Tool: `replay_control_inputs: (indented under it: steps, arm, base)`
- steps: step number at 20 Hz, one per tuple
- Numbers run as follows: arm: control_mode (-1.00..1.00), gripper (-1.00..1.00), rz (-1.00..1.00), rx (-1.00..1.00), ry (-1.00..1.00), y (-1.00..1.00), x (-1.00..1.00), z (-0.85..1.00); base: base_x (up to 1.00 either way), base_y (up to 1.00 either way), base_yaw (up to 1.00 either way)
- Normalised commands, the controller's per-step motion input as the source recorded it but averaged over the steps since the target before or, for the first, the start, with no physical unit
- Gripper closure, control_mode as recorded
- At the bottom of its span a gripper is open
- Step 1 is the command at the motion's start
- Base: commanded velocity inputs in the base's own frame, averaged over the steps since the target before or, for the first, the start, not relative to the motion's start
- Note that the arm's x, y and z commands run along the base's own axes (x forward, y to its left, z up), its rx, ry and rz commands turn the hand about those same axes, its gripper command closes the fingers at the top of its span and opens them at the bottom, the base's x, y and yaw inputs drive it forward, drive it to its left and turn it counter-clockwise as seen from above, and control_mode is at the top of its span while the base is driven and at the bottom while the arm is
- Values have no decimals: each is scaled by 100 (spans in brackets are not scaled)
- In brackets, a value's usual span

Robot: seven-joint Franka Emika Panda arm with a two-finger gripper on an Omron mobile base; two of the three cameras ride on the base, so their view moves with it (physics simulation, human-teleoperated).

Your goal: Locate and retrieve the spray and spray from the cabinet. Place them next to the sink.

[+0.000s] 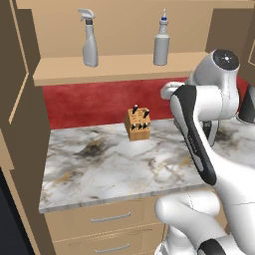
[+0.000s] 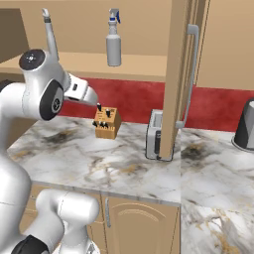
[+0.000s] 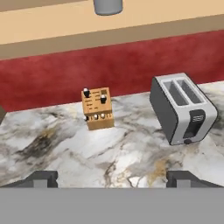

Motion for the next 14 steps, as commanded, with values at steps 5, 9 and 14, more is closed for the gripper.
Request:
replay_control_inputs:
  steps: [5, 9, 14]
  arm:
    - [-100, -100, -12, 3, -12, -11, -10, 42]
    - [-100, -100, -14, 3, -17, -10, -6, 35]
    - [-100, -100, -4, 1, -17, -2, 0, 38]
  base:
    - [0, 0, 0]
    - [0, 0, 0]
    - [0, 0, 0]
